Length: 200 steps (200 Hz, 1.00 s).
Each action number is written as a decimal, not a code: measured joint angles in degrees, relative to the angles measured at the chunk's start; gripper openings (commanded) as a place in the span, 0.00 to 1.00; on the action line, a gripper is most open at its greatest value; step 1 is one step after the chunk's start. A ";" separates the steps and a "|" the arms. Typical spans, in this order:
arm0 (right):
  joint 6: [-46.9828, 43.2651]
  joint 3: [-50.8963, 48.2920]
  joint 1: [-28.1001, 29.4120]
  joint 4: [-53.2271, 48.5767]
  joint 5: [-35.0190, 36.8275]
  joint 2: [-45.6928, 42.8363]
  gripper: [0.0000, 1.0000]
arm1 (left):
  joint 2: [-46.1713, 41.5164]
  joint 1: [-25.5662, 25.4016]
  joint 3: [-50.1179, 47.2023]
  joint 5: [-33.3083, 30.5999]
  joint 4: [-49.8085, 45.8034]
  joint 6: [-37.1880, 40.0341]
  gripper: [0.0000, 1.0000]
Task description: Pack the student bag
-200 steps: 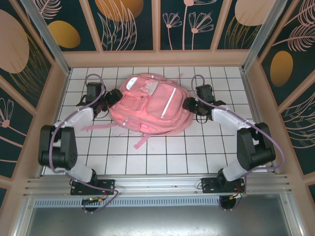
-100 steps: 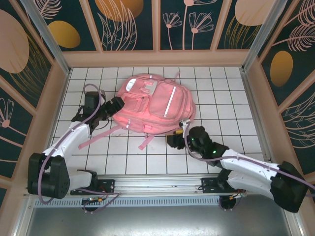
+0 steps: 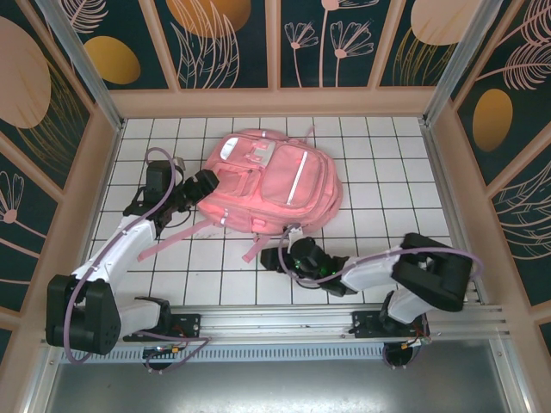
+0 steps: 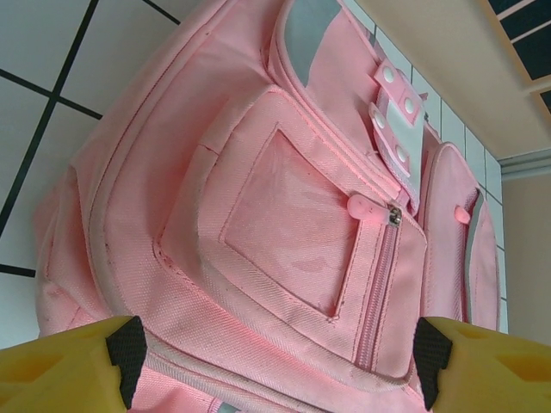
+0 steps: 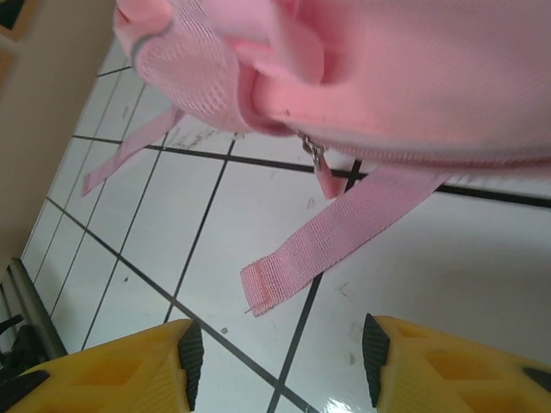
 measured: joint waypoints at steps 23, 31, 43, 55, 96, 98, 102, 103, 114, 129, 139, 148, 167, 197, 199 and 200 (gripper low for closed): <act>1.36 3.89 3.26 2.97 5.03 7.39 0.53 | 0.00 0.00 0.00 0.59 0.02 0.00 0.83; 1.33 4.81 4.02 3.65 6.60 8.72 0.53 | -0.02 0.00 0.00 0.68 0.04 0.00 0.83; 1.29 5.79 4.74 4.07 8.98 9.64 0.51 | -0.04 0.02 0.00 0.66 0.04 0.00 0.83; 0.85 6.78 4.90 4.24 11.10 10.23 0.51 | -0.26 0.00 0.00 0.63 0.04 0.02 0.83; 0.68 10.58 4.55 3.76 15.89 13.70 0.49 | -2.05 0.00 0.00 0.63 0.07 0.04 0.83; 0.68 10.62 4.52 3.76 15.98 13.77 0.49 | -2.08 0.02 0.00 0.63 0.09 0.04 0.83; 0.68 10.64 4.39 3.74 16.17 13.94 0.49 | -2.12 0.00 0.00 0.66 0.09 0.04 0.83; 0.70 10.64 4.37 3.74 16.24 13.99 0.49 | -2.12 0.02 0.00 0.66 0.09 0.04 0.83; 0.72 10.62 3.89 3.50 16.50 14.23 0.48 | -2.12 0.00 0.00 0.66 0.07 0.04 0.83; 1.01 10.62 3.13 3.19 16.63 14.36 0.48 | -2.12 0.00 0.00 0.87 0.09 0.04 0.83; 1.38 10.62 2.73 3.15 16.63 14.36 0.48 | -2.10 0.02 0.00 0.94 0.07 0.02 0.83; 1.73 10.62 2.43 3.17 16.61 14.47 0.47 | -2.05 0.00 0.00 1.07 0.09 0.04 0.83; 2.01 10.62 1.88 3.34 16.39 15.17 0.46 | -2.05 0.00 0.00 1.11 0.09 0.04 0.83; 1.99 10.64 1.14 4.20 15.87 16.48 0.43 | -1.88 0.00 0.00 1.66 0.20 0.04 0.83; 1.99 10.64 1.09 4.26 15.82 16.52 0.43 | -1.88 0.02 0.00 1.73 0.22 0.04 0.83; 1.97 10.64 1.05 4.31 15.76 16.59 0.43 | -1.88 0.02 0.00 1.73 0.22 0.04 0.83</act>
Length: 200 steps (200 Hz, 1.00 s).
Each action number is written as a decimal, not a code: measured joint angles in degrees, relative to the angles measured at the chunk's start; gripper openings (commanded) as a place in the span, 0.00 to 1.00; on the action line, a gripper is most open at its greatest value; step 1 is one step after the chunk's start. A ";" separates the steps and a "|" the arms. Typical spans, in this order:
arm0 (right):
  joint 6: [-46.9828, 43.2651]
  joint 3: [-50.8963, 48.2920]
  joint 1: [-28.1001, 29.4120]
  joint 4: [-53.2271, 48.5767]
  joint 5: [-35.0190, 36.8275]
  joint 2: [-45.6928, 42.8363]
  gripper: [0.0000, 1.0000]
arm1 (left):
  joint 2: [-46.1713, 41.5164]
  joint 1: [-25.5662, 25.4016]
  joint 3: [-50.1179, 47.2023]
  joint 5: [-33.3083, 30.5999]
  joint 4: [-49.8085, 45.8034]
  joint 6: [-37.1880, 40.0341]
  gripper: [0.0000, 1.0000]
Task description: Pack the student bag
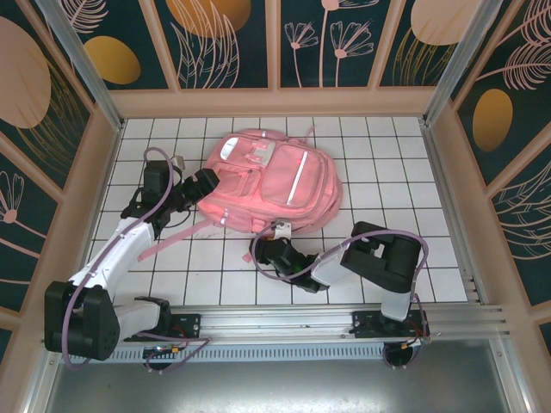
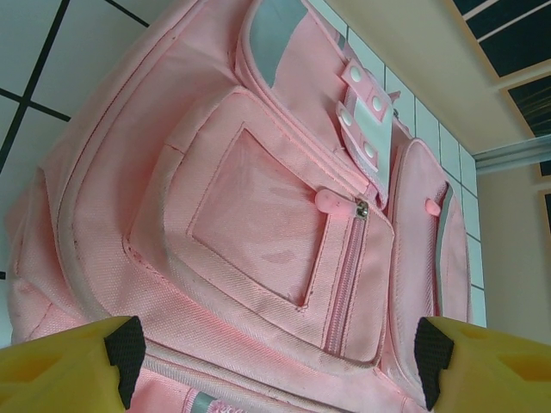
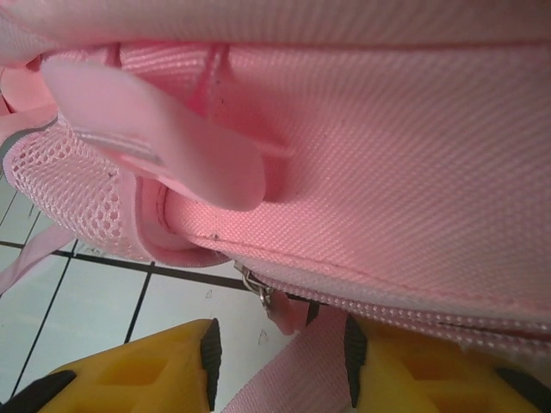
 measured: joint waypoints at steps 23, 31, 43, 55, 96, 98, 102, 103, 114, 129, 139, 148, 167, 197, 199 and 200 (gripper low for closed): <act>-0.02 0.22 -0.72 1.05 -0.59 0.68 0.40 | 0.00 0.00 0.00 0.09 0.24 0.00 0.83; -0.15 0.42 -0.92 1.29 -0.72 0.96 0.39 | 0.00 0.00 0.00 0.17 0.26 0.00 0.83; -0.26 0.96 -1.18 1.49 -0.90 1.51 0.37 | 0.00 0.00 0.00 0.20 0.26 0.00 0.83; -0.61 1.68 -1.36 1.55 -1.03 2.19 0.36 | 0.00 -0.02 0.00 0.20 0.28 -0.02 0.83; -1.60 3.91 -1.55 1.64 -2.43 4.20 0.23 | 0.00 -0.02 0.00 0.15 0.28 0.00 0.84; -1.46 3.89 -1.55 1.64 -2.43 4.22 0.22 | 0.00 0.00 0.00 0.15 0.28 0.00 0.83; -1.62 3.89 -1.55 1.62 -2.54 4.22 0.21 | 0.00 -0.02 0.00 0.15 0.28 0.00 0.84; -1.55 3.89 -1.55 1.62 -2.58 4.22 0.20 | 0.00 -0.02 0.00 0.15 0.26 0.00 0.84; -1.79 3.89 -1.55 1.62 -2.82 4.20 0.15 | 0.00 0.00 0.00 -0.02 0.24 0.00 0.84; -1.73 3.82 -1.60 1.60 -2.89 4.17 0.11 | -0.04 -0.02 0.00 -0.50 0.17 -0.02 0.85; -1.77 3.61 -1.60 1.49 -3.04 4.00 0.07 | -0.26 -0.02 0.00 -1.57 -0.37 -0.04 0.86; -2.08 3.17 -1.60 1.25 -3.32 3.43 0.03 | -0.90 -0.02 0.00 -2.95 -1.77 -0.13 0.87; -2.97 2.36 -1.75 -0.17 -3.72 1.40 0.00 | -2.99 -0.02 0.09 -5.99 -5.51 -0.94 0.89; -4.68 2.32 -2.25 -2.80 -4.85 -1.11 0.00 | -8.00 -0.02 -1.22 -7.98 -8.72 -4.59 0.89; -4.79 2.32 -2.29 -2.93 -4.98 -1.22 0.00 | -8.46 0.00 -1.62 -7.91 -8.63 -4.90 0.88; -4.81 2.32 -2.29 -2.97 -5.01 -1.25 0.00 | -8.63 -0.02 -1.77 -7.89 -8.63 -4.98 0.88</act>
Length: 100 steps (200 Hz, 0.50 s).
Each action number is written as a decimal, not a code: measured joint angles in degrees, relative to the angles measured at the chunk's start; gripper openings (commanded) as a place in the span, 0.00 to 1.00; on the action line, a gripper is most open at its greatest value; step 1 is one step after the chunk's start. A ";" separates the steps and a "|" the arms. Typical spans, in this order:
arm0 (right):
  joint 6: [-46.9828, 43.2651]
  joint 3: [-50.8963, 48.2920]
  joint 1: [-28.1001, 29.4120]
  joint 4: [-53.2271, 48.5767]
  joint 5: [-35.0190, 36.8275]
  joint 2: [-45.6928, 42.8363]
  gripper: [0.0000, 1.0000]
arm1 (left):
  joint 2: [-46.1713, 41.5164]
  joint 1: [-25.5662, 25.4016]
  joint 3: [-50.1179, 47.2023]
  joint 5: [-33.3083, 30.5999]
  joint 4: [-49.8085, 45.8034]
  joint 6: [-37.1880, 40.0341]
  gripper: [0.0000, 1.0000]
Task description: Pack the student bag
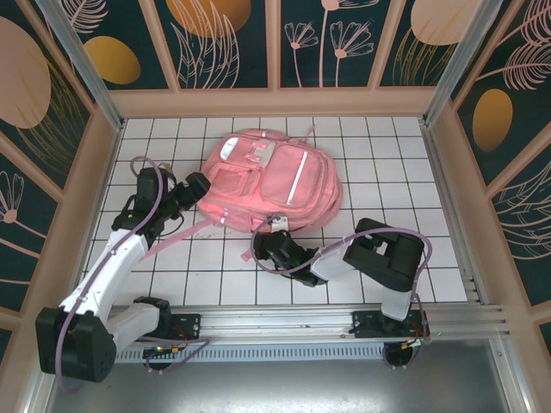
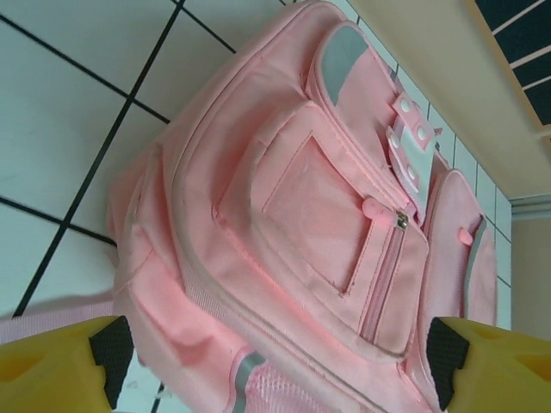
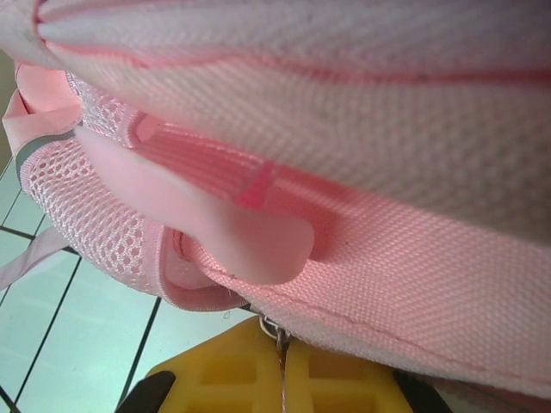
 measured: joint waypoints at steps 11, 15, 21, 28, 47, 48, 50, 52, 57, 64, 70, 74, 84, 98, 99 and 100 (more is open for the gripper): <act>-0.70 0.02 -0.11 -0.44 -0.52 -0.31 0.00 | -2.10 0.00 -2.86 1.07 1.14 -2.27 0.86; -0.92 0.00 -0.15 -0.61 -0.76 -0.35 0.00 | -2.60 0.00 -4.02 1.66 1.62 -2.78 0.84; -1.11 0.00 -0.28 -0.81 -1.05 -0.39 0.00 | -3.10 0.00 -6.01 2.67 2.56 -4.07 0.83; -1.29 0.02 -0.33 -0.94 -1.53 -0.39 0.00 | -3.19 0.00 -8.22 3.78 3.50 -5.51 0.82; -1.51 0.02 -0.76 -1.11 -2.51 -0.50 0.00 | -2.99 0.00 -13.29 6.27 5.95 -8.83 0.79; -1.51 0.00 -0.79 -1.11 -2.60 -0.50 0.00 | -3.02 0.00 -13.46 6.43 6.01 -8.96 0.79; -1.51 0.02 -0.83 -1.14 -2.82 -0.52 0.00 | -3.04 0.00 -13.99 6.62 6.34 -9.60 0.78; -1.51 0.00 -0.90 -1.16 -3.02 -0.55 0.00 | -3.08 -0.02 -14.47 6.91 6.62 -10.01 0.78; -1.51 0.02 -1.05 -1.20 -3.32 -0.57 0.00 | -3.13 -0.07 -15.45 7.30 7.37 -10.91 0.77; -1.51 0.02 -1.20 -1.18 -3.80 -0.59 0.00 | -3.23 -0.15 -16.52 7.93 8.44 -11.98 0.75; -1.49 0.02 -1.36 -1.20 -4.15 -0.59 0.00 | -3.39 -0.22 -17.27 8.31 9.42 -12.76 0.75; -1.49 0.02 -1.40 -1.20 -4.44 -0.59 0.00 | -3.52 -0.31 -17.62 8.48 9.97 -13.07 0.74; -1.49 0.02 -1.49 -1.18 -4.90 -0.59 0.00 | -3.72 -0.55 -18.36 8.79 11.78 -14.32 0.72; -1.49 0.02 -1.49 -1.18 -5.20 -0.59 0.00 | -3.45 -0.70 -18.71 9.29 14.10 -15.37 0.69; -1.49 0.02 -1.49 -1.18 -5.22 -0.59 0.00 | -3.43 -0.70 -18.71 9.33 14.19 -15.37 0.69; -1.49 0.02 -1.51 -1.18 -5.22 -0.57 0.00 | -3.39 -0.70 -18.71 9.42 14.43 -15.37 0.69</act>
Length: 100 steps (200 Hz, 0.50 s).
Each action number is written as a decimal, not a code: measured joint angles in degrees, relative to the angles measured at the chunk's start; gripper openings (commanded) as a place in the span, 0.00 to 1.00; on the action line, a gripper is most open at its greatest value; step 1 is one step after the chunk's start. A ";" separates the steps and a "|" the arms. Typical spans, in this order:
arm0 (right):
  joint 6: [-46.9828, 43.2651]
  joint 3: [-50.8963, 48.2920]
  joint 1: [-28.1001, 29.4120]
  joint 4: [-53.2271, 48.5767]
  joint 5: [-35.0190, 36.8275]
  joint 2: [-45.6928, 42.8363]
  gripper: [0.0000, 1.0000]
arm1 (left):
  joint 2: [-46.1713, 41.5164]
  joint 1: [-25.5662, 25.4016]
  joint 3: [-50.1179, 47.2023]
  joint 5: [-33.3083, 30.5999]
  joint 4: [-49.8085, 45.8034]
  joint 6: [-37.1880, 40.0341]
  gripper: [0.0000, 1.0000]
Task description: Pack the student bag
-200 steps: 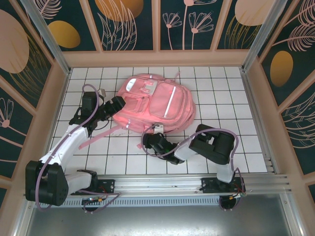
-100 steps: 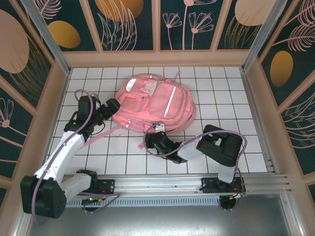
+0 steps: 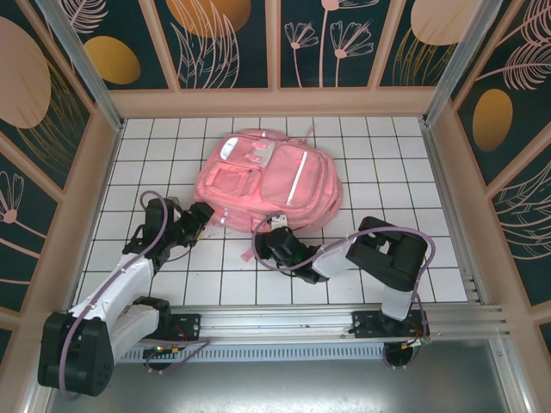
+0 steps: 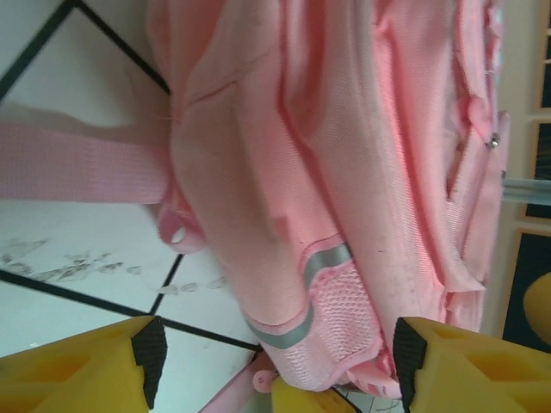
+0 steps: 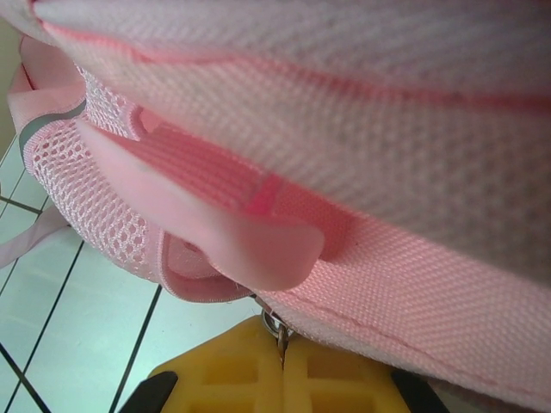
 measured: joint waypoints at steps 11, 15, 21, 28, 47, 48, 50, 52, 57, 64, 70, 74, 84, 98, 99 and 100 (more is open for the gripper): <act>0.00 0.00 -0.04 0.02 -0.26 -0.02 0.00 | 0.98 0.00 -0.02 0.20 1.90 -0.74 0.66; 0.00 0.00 -0.07 0.02 -0.39 -0.02 0.00 | 1.55 0.00 -0.02 0.17 2.69 -0.83 0.64; 0.00 0.00 -0.15 0.02 -0.63 -0.02 0.00 | 2.38 0.00 -0.02 0.24 3.58 -1.03 0.62; 0.00 0.00 -0.24 0.02 -0.81 -0.02 0.00 | 3.54 0.00 -0.02 0.26 4.68 -1.33 0.59; -0.02 0.00 -0.31 0.00 -1.05 -0.02 0.00 | 6.56 0.00 -0.02 0.26 7.02 -1.84 0.50; -0.04 0.00 -0.31 0.00 -1.05 -0.02 0.00 | 6.64 0.00 -0.02 0.17 7.06 -1.90 0.49; -0.04 0.00 -0.31 -0.02 -1.05 -0.02 0.00 | 6.97 0.00 0.00 0.17 7.39 -2.14 0.48; -0.07 0.00 -0.33 -0.04 -1.07 -0.02 0.00 | 7.17 0.00 0.00 0.22 7.48 -2.05 0.48; -0.24 0.00 -0.35 -0.13 -1.14 -0.07 0.00 | 7.78 0.00 0.00 0.11 7.91 -2.12 0.45; -0.59 0.00 -0.39 -0.46 -1.20 -0.20 0.00 | 8.70 0.00 0.09 0.02 8.31 -2.05 0.41; -0.94 0.02 -0.42 -0.94 -1.22 -0.44 0.00 | 9.51 0.00 0.28 -0.07 8.44 -1.95 0.37; -1.09 0.07 -0.42 -1.29 -1.22 -0.59 0.00 | 10.03 0.00 0.48 -0.11 8.44 -1.53 0.34; -1.64 0.28 -0.42 -2.36 -1.25 -1.01 0.00 | 11.63 0.00 1.22 -0.44 8.52 -1.55 0.25; -2.60 1.18 -0.44 -4.72 -1.25 -1.46 0.00 | 13.11 -0.04 2.21 -0.66 8.48 -1.16 0.12; -2.64 1.25 -0.46 -4.85 -1.25 -1.49 0.00 | 13.22 -0.04 2.29 -0.63 8.44 -0.79 0.12; -2.69 1.31 -0.48 -5.01 -1.25 -1.49 0.00 | 13.29 -0.07 2.34 -0.72 8.41 -0.63 0.11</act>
